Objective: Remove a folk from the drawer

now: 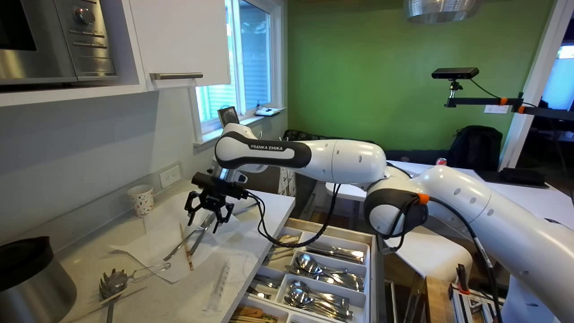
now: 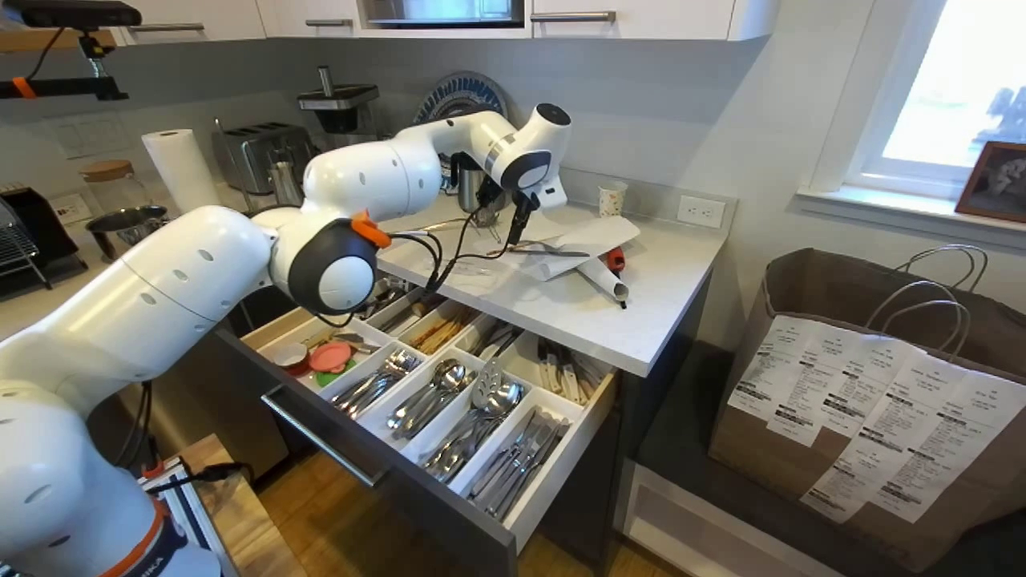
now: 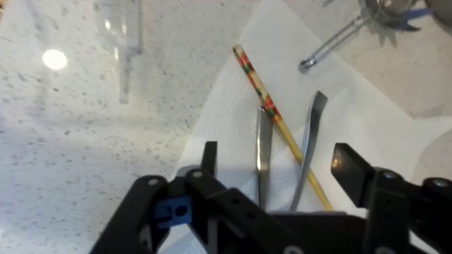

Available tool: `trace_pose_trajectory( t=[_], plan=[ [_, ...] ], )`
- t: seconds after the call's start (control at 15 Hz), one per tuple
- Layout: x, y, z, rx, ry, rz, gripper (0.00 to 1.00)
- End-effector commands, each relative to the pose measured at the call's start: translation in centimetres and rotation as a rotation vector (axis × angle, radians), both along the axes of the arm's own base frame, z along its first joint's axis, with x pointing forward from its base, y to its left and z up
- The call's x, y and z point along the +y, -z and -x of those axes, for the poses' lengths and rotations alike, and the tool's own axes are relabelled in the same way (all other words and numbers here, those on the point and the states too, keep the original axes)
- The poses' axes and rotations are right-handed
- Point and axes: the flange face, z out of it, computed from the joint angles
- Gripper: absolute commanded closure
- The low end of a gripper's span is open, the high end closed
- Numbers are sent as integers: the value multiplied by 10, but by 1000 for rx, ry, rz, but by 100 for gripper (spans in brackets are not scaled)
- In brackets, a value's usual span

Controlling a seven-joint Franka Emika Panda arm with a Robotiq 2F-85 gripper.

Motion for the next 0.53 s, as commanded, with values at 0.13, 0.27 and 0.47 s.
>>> trace_pose_trajectory(
  t=[0.13,0.27,0.47],
  plan=[
    [18,-33,35,133,-271,63,0],
    [28,-34,45,162,-371,93,0],
    [47,-32,56,190,-516,155,0]
  ],
)
